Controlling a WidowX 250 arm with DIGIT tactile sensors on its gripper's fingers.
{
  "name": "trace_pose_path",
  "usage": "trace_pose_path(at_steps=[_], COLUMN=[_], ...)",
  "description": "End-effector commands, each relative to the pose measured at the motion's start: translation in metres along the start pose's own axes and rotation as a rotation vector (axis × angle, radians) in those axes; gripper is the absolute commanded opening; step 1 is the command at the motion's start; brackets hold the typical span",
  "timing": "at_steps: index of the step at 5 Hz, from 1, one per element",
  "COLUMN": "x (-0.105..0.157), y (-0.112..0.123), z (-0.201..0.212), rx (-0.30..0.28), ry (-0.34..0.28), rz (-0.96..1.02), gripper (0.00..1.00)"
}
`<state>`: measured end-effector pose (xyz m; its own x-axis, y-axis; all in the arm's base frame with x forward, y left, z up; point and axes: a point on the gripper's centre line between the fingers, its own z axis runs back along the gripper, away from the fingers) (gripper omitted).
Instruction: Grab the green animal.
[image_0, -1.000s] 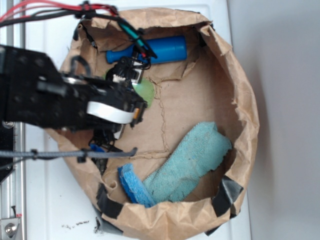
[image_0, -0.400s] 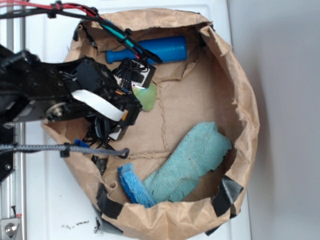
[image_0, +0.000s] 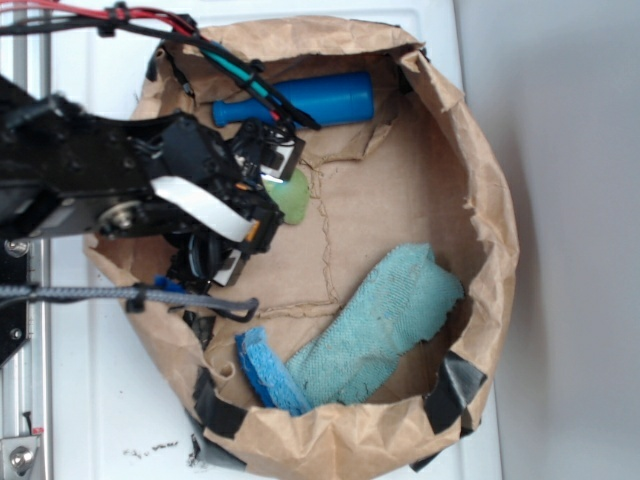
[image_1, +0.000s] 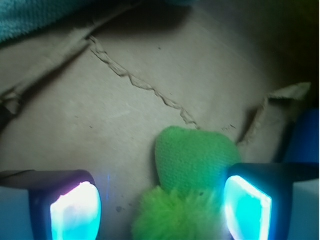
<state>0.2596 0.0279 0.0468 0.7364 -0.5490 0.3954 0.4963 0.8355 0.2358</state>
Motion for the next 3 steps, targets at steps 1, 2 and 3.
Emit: trace_pose_path(at_steps=[1, 2, 3], x=[0.015, 0.019, 0.021], y=[0.039, 0.048, 0.047], z=[0.006, -0.002, -0.015], rx=[-0.043, -0.024, 0.023], ry=[0.068, 0.122, 0.135], rz=[0.039, 0.034, 0.031], gripper=[1.00, 1.00, 1.00])
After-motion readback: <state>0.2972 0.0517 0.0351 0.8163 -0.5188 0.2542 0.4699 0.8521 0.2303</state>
